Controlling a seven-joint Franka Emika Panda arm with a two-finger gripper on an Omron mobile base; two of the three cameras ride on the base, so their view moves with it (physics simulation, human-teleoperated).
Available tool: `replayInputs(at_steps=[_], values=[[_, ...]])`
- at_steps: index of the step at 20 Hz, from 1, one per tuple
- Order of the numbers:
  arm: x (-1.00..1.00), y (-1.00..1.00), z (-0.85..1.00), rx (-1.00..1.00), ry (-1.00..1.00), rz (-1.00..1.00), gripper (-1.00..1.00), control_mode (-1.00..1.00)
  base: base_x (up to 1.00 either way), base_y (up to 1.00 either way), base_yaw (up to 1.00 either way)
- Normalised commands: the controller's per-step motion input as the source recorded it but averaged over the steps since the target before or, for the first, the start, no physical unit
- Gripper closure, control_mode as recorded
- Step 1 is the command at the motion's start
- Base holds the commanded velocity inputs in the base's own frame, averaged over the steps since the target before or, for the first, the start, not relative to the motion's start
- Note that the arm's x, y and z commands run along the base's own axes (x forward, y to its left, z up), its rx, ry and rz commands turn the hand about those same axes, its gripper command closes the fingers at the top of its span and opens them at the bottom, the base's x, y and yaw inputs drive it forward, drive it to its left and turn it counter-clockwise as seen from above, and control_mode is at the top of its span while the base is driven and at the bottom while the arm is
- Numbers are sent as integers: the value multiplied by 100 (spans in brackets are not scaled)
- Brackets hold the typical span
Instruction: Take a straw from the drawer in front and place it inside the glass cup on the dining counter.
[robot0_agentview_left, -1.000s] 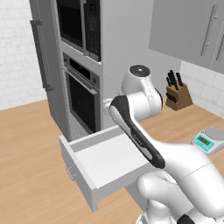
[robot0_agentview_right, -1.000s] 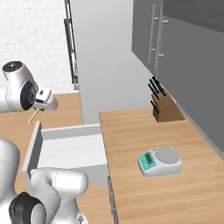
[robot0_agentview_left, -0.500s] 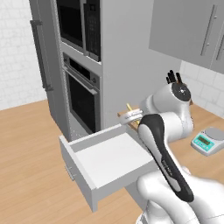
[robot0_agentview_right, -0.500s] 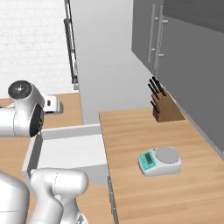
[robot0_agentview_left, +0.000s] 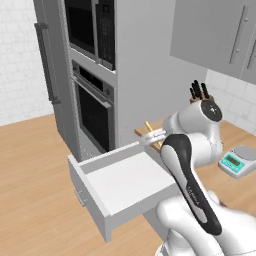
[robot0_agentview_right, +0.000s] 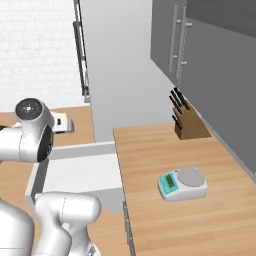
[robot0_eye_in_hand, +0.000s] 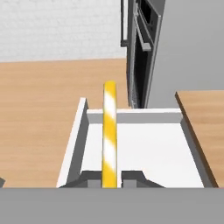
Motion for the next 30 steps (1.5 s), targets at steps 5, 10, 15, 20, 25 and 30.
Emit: replayInputs(at_steps=[5,10,15,20,25,30], values=[[-10,5,-3,-2,-1,1,100,100,-61,50,7],[0,0,0,0,0,0,100,100,-72,95,17],[0,0,0,0,0,0,100,100,-35,100,23],[0,0,0,0,0,0,100,100,43,70,25],[0,0,0,0,0,0,100,100,89,5,33],[0,0,0,0,0,0,100,100,97,0,40]])
